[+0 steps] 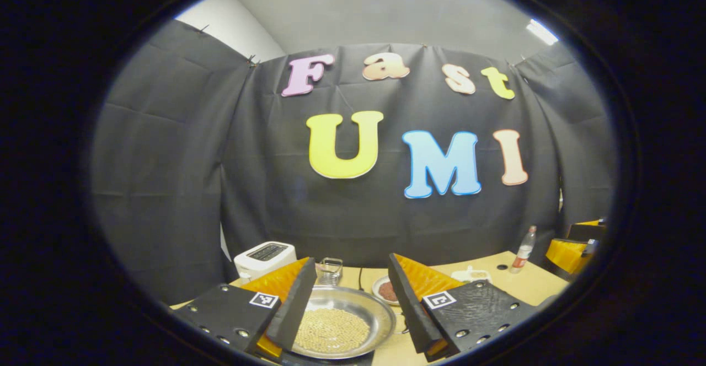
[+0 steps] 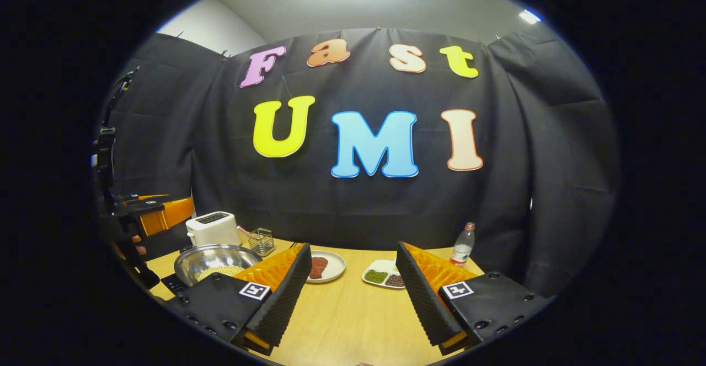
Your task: First push the handle of the pot to place it horizontally, then grasp the pot with both hands and set it on the induction cooktop.
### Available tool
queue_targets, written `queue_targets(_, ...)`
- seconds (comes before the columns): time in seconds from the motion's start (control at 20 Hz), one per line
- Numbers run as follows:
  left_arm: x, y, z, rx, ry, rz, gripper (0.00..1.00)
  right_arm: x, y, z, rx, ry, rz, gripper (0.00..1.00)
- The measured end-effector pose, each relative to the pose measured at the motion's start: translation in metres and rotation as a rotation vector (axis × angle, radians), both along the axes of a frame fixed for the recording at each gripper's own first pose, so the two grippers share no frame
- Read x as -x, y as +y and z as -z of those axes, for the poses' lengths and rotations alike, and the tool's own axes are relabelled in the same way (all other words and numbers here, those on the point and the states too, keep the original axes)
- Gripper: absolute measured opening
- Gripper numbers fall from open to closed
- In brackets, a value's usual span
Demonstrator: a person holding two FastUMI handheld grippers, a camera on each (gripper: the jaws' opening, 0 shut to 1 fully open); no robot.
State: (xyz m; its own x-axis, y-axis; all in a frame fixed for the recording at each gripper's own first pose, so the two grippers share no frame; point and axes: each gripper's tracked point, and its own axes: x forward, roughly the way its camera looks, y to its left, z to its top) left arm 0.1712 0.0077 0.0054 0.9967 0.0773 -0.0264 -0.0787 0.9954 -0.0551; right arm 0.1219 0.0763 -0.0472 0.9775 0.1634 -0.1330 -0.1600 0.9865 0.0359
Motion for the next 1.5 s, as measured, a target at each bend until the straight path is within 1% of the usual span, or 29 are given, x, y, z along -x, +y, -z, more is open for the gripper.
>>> queue_targets(0.15, 0.037, -0.035, -0.024, -0.014, -0.024, 0.012, 0.77, 0.026, -0.038, -0.014, 0.011, -0.03, 0.015, 0.98)
queue_targets(0.3, 0.067, -0.056, -0.042, -0.029, -0.042, 0.023, 0.77, 0.055, -0.06, -0.02, 0.013, -0.036, 0.008, 0.98)
queue_targets(0.35, 0.078, -0.059, -0.047, -0.044, -0.053, 0.026, 0.77, 0.062, -0.069, -0.022, 0.006, -0.039, 0.018, 0.98)
queue_targets(0.4, 0.088, -0.061, -0.052, -0.058, -0.062, 0.029, 0.79, 0.07, -0.075, -0.024, -0.004, -0.04, 0.03, 0.98)
queue_targets(0.45, 0.099, -0.066, -0.054, -0.066, -0.071, 0.037, 0.77, 0.077, -0.079, -0.025, -0.017, -0.042, 0.039, 0.98)
queue_targets(0.5, 0.108, -0.069, -0.057, -0.072, -0.081, 0.049, 0.77, 0.086, -0.081, -0.029, -0.03, -0.047, 0.047, 0.94)
queue_targets(0.55, 0.117, -0.069, -0.06, -0.081, -0.091, 0.061, 0.77, 0.093, -0.082, -0.033, -0.043, -0.058, 0.045, 0.98)
queue_targets(0.7, 0.138, -0.068, -0.066, -0.117, -0.097, 0.088, 0.77, 0.112, -0.089, -0.043, -0.069, -0.072, 0.061, 0.97)
queue_targets(0.75, 0.143, -0.067, -0.071, -0.126, -0.11, 0.091, 0.77, 0.114, -0.092, -0.049, -0.074, -0.083, 0.073, 0.97)
queue_targets(0.8, 0.149, -0.065, -0.073, -0.127, -0.112, 0.093, 0.77, 0.117, -0.094, -0.053, -0.073, -0.085, 0.087, 0.93)
queue_targets(0.85, 0.154, -0.065, -0.069, -0.123, -0.109, 0.099, 0.77, 0.121, -0.096, -0.056, -0.072, -0.097, 0.101, 0.97)
queue_targets(0.9, 0.159, -0.067, -0.067, -0.113, -0.101, 0.11, 0.77, 0.124, -0.096, -0.063, -0.074, -0.117, 0.111, 0.93)
queue_targets(0.95, 0.16, -0.068, -0.066, -0.106, -0.098, 0.115, 0.77, 0.127, -0.094, -0.068, -0.074, -0.133, 0.116, 0.97)
queue_targets(1.0, 0.162, -0.067, -0.065, -0.102, -0.093, 0.114, 0.77, 0.129, -0.091, -0.07, -0.068, -0.14, 0.115, 0.97)
queue_targets(1.05, 0.163, -0.065, -0.066, -0.097, -0.094, 0.117, 0.77, 0.133, -0.088, -0.07, -0.06, -0.143, 0.113, 0.92)
queue_targets(1.1, 0.164, -0.065, -0.066, -0.091, -0.095, 0.122, 0.77, 0.135, -0.086, -0.071, -0.053, -0.144, 0.109, 0.92)
queue_targets(1.15, 0.165, -0.066, -0.066, -0.087, -0.096, 0.122, 0.79, 0.137, -0.083, -0.072, -0.047, -0.146, 0.107, 0.93)
queue_targets(1.2, 0.166, -0.065, -0.066, -0.082, -0.095, 0.124, 0.77, 0.139, -0.081, -0.073, -0.044, -0.146, 0.103, 0.93)
queue_targets(1.3, 0.169, -0.061, -0.065, -0.067, -0.096, 0.115, 0.77, 0.141, -0.079, -0.071, -0.04, -0.145, 0.1, 0.93)
queue_targets(1.35, 0.171, -0.059, -0.066, -0.059, -0.097, 0.11, 0.77, 0.14, -0.079, -0.071, -0.038, -0.146, 0.101, 0.97)
queue_targets(1.4, 0.172, -0.058, -0.066, -0.054, -0.095, 0.107, 0.77, 0.141, -0.078, -0.073, -0.039, -0.149, 0.103, 0.93)
queue_targets(1.45, 0.172, -0.056, -0.065, -0.054, -0.094, 0.101, 0.77, 0.141, -0.077, -0.074, -0.043, -0.152, 0.101, 0.97)
queue_targets(1.5, 0.173, -0.053, -0.065, -0.056, -0.092, 0.092, 0.77, 0.14, -0.077, -0.075, -0.046, -0.151, 0.1, 0.97)
